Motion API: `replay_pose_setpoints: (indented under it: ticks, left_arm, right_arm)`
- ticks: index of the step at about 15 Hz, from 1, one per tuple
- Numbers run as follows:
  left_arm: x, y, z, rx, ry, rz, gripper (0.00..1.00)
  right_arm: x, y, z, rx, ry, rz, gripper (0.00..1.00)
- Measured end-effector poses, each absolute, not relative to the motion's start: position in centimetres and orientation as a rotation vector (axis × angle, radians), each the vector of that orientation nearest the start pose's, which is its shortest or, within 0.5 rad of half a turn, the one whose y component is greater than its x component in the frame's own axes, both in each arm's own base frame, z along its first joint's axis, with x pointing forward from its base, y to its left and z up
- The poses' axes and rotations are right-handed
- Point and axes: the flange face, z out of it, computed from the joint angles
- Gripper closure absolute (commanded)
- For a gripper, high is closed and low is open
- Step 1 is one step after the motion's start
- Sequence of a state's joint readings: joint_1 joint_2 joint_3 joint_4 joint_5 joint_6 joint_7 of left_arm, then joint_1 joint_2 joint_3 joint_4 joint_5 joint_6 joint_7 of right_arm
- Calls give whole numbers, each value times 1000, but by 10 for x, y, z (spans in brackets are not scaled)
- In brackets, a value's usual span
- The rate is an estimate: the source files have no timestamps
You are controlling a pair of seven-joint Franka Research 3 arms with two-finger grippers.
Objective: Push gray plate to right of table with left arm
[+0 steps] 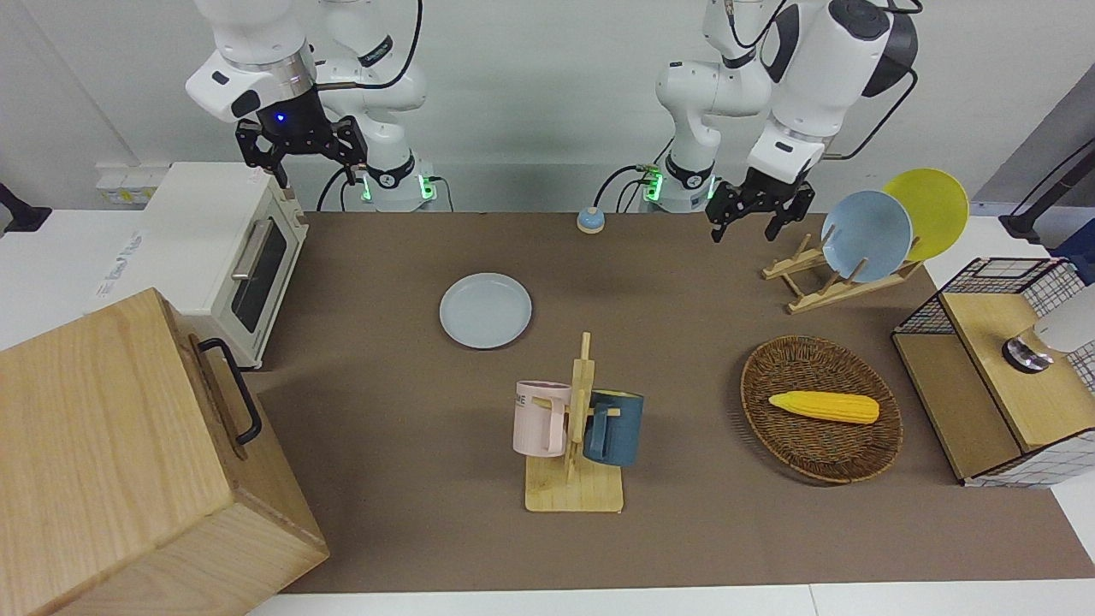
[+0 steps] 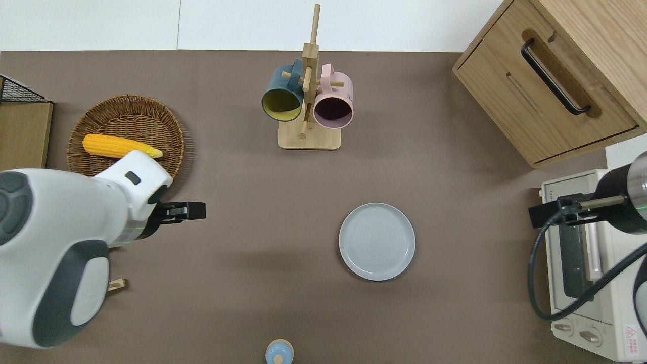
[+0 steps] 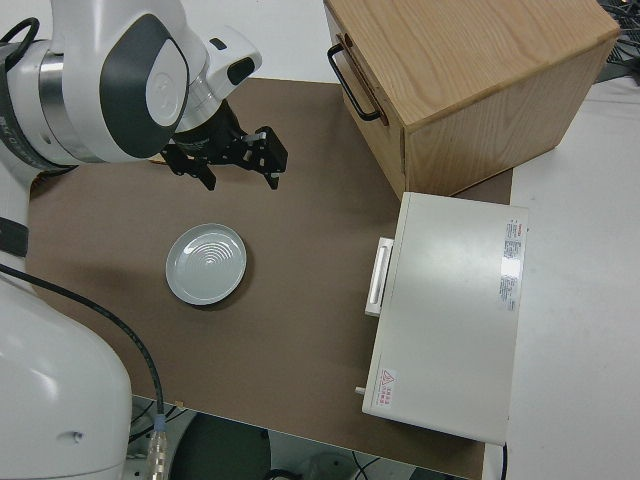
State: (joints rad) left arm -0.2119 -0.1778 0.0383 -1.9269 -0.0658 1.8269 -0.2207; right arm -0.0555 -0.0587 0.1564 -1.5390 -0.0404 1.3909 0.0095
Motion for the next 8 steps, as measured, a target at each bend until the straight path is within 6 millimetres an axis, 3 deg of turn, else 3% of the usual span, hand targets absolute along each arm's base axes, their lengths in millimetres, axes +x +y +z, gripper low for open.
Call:
replay_pose_setpoints:
  ticks: [8]
  left_arm:
    - [510,-84,608,-3232,-121,-198,2]
  right_arm:
    - [515,50,655,-3190,-136,139,5]
